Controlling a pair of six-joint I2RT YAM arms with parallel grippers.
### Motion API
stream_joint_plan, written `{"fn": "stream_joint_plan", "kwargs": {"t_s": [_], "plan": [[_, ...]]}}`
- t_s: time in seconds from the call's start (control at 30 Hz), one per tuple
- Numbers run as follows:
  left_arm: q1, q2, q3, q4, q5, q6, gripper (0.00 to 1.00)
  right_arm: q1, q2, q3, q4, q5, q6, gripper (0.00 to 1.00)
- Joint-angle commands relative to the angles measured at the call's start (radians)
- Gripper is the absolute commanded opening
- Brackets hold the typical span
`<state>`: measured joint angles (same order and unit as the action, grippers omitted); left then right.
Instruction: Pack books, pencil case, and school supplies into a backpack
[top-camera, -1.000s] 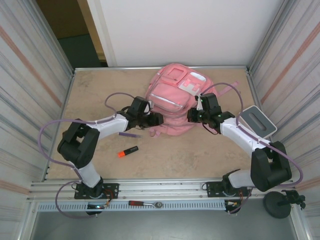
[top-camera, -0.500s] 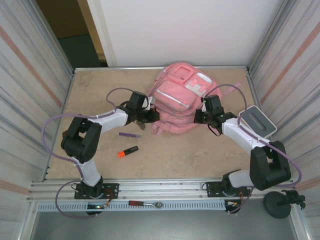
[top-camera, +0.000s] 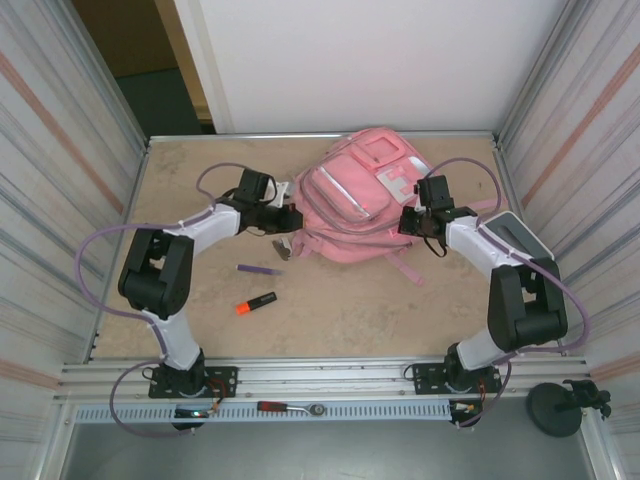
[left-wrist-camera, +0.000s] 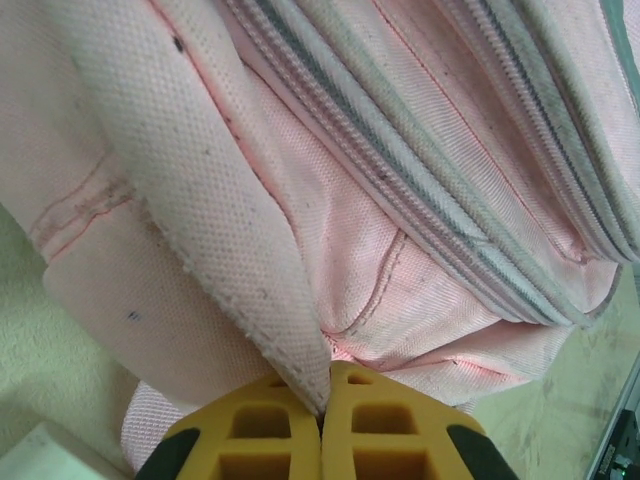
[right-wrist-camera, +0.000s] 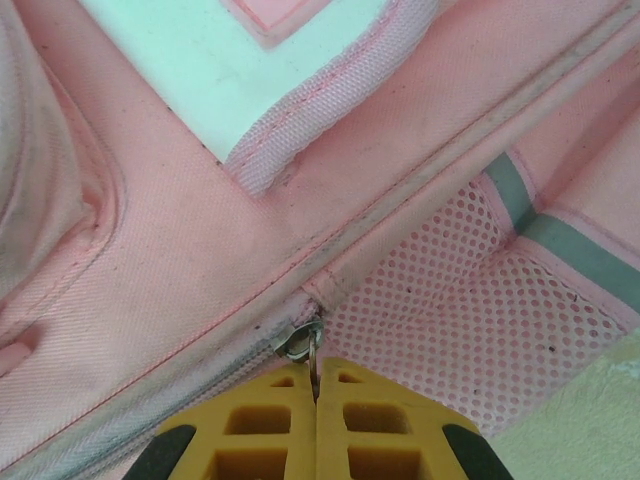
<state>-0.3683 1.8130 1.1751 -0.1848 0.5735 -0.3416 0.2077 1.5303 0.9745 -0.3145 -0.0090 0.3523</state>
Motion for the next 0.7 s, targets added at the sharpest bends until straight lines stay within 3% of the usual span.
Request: {"fn": "stream_joint_plan", "kwargs": {"t_s": [0.0, 0.1, 0.13, 0.27, 0.33, 0.67], "plan": [[0.044, 0.014, 0.054, -0.073, -0.033, 0.077, 0.00, -0.062, 0.043, 0.050, -0.070, 0.083, -0.024, 0.00], [0.045, 0.039, 0.095, -0.102, -0.022, 0.095, 0.00, -0.068, 0.028, 0.056, -0.083, -0.024, -0.041, 0.00], [0.045, 0.043, 0.106, -0.111, -0.021, 0.101, 0.00, -0.071, 0.008, 0.047, -0.088, -0.057, -0.042, 0.04], [0.045, 0.045, 0.113, -0.110, -0.013, 0.108, 0.00, -0.155, -0.115, -0.020, -0.047, -0.232, 0.020, 0.34], [0.044, 0.048, 0.114, -0.108, -0.009, 0.109, 0.00, -0.214, -0.141, -0.051, 0.017, -0.332, 0.091, 0.43], [0.044, 0.058, 0.130, -0.109, 0.002, 0.108, 0.00, -0.265, 0.103, 0.042, 0.171, -0.470, 0.303, 0.60]]}}
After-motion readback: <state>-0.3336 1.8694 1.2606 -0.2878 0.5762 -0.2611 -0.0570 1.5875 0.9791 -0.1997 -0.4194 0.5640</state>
